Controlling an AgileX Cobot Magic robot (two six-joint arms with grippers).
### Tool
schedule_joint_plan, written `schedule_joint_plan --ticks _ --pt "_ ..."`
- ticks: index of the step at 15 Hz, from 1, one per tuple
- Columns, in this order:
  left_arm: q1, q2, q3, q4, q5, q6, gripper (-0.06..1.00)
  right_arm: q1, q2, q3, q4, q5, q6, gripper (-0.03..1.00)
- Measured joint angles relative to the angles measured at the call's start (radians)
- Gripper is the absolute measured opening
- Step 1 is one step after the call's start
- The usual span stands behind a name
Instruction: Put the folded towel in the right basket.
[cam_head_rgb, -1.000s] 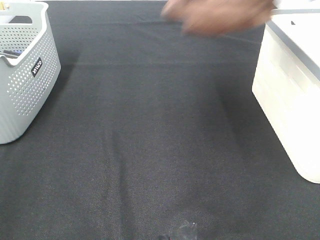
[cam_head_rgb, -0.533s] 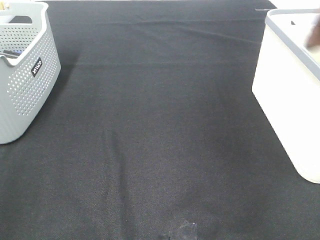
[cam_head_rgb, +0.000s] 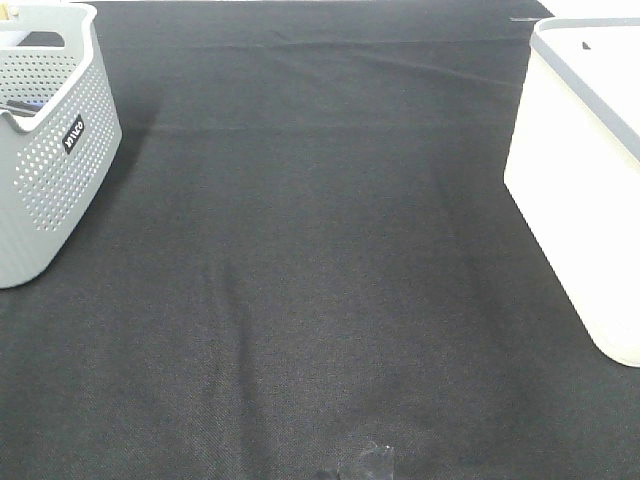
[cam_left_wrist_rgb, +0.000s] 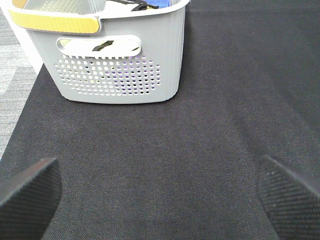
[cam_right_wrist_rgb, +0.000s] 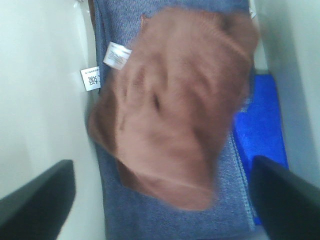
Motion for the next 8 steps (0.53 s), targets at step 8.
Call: schedule_joint_plan --ticks 8 --pt "0.0 0.0 0.0 0.0 0.0 0.0 0.99 0.133 -0.115 -0.13 -0.032 0.087 0.037 0.97"
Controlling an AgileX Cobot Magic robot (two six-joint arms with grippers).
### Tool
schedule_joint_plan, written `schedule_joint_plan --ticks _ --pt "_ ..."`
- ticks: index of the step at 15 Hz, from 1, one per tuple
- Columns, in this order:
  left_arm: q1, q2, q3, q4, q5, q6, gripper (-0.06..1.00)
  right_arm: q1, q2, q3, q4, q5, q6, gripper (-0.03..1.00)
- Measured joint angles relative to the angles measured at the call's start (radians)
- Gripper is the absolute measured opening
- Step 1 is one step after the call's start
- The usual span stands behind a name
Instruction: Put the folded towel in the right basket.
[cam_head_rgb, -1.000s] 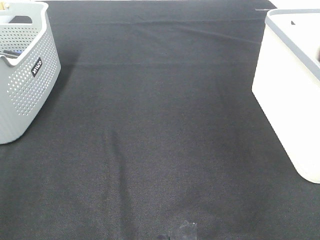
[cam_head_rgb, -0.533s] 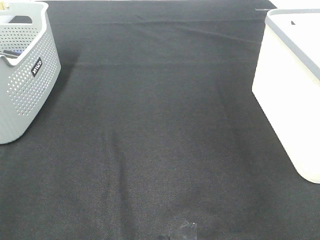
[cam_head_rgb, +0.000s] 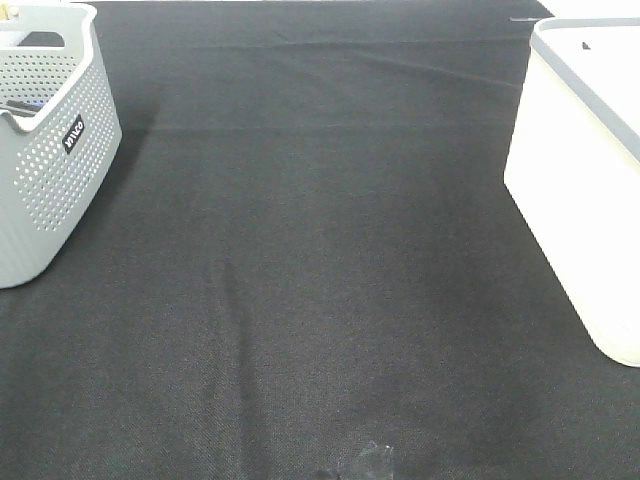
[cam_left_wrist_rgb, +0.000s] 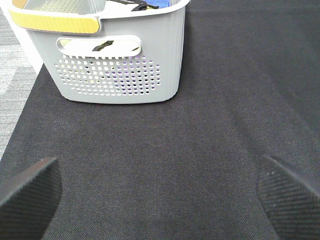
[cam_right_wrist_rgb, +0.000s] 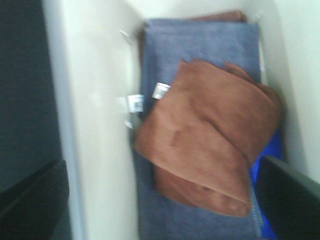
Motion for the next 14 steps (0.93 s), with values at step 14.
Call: schedule_joint_plan --ticks 14 --pt "0.0 0.0 0.0 0.0 0.0 0.0 0.99 0.349 -0.834 0.542 -0.236 0.102 0.328 0.97"
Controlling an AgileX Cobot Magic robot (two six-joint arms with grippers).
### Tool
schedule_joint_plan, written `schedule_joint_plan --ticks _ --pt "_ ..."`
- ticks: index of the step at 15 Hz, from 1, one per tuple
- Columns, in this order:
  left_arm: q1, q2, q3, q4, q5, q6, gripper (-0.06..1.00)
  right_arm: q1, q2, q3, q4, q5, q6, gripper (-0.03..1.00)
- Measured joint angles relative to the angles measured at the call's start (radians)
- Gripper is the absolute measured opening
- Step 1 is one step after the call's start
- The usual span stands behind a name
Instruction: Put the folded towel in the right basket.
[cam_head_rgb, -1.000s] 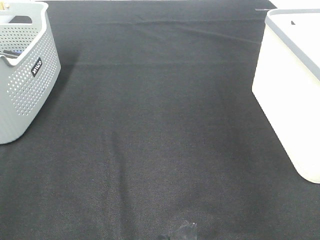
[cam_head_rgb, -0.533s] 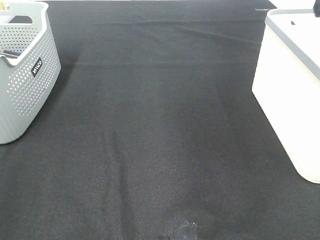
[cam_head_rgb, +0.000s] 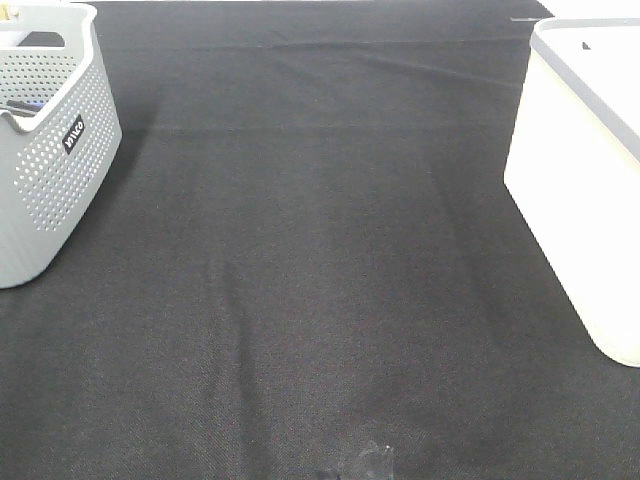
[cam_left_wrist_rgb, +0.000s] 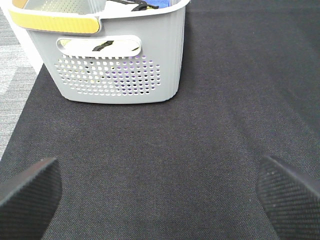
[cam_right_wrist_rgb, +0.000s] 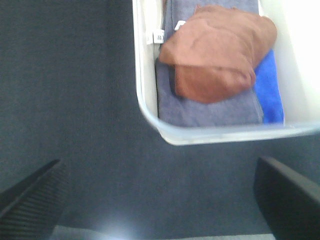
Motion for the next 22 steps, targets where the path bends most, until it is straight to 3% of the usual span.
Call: schedule_joint_plan --ticks 3,4,9,13,22 --pt "0.0 0.0 0.0 0.0 0.0 0.0 0.99 0.0 -0.327 0.173 0.0 0.0 0.0 0.97" --pt "0.0 0.0 0.0 0.0 0.0 0.0 0.99 0.0 -0.327 0.173 0.0 0.0 0.0 0.97" --pt "0.0 0.0 0.0 0.0 0.0 0.0 0.99 0.0 -0.733 0.425 0.002 -0.024 -0.042 0.97" --pt "0.0 0.0 0.0 0.0 0.0 0.0 0.99 0.0 -0.744 0.544 0.028 -0.074 -0.109 0.97" --pt "0.0 0.0 0.0 0.0 0.0 0.0 0.99 0.0 -0.744 0.545 0.036 -0.084 -0.12 0.97"
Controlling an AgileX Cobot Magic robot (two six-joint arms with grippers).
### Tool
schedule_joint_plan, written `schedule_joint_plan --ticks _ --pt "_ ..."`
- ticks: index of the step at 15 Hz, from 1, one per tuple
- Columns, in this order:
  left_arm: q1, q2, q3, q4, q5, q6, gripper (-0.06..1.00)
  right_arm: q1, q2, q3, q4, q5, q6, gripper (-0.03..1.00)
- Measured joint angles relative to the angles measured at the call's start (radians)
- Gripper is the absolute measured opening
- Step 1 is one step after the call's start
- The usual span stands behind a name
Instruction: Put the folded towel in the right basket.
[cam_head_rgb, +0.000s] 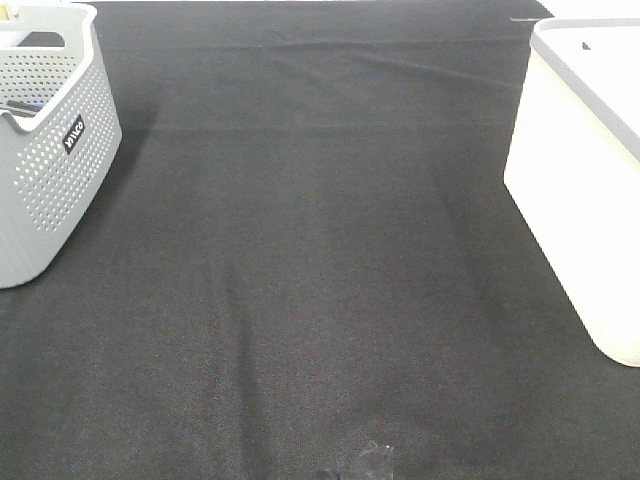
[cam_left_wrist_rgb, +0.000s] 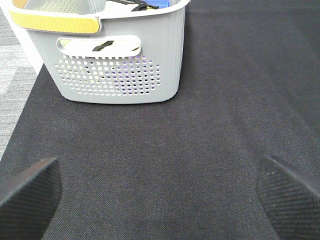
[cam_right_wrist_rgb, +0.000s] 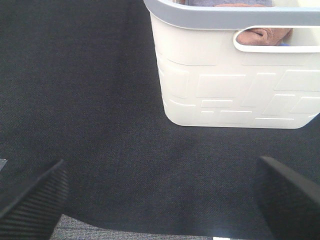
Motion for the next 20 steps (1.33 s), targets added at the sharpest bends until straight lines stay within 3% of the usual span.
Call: schedule_joint_plan --ticks 1,4,6,20 --pt "0.0 0.0 0.0 0.0 0.0 0.0 0.99 -0.005 0.0 0.0 0.001 0.0 0.0 0.97" --pt "0.0 0.0 0.0 0.0 0.0 0.0 0.99 -0.18 0.0 0.0 0.008 0.0 -0.001 0.97" --pt "0.0 0.0 0.0 0.0 0.0 0.0 0.99 -0.252 0.0 0.0 0.009 0.0 -0.001 0.97" --pt "0.0 0.0 0.0 0.0 0.0 0.0 0.99 -0.258 0.0 0.0 0.012 -0.002 -0.001 0.97"
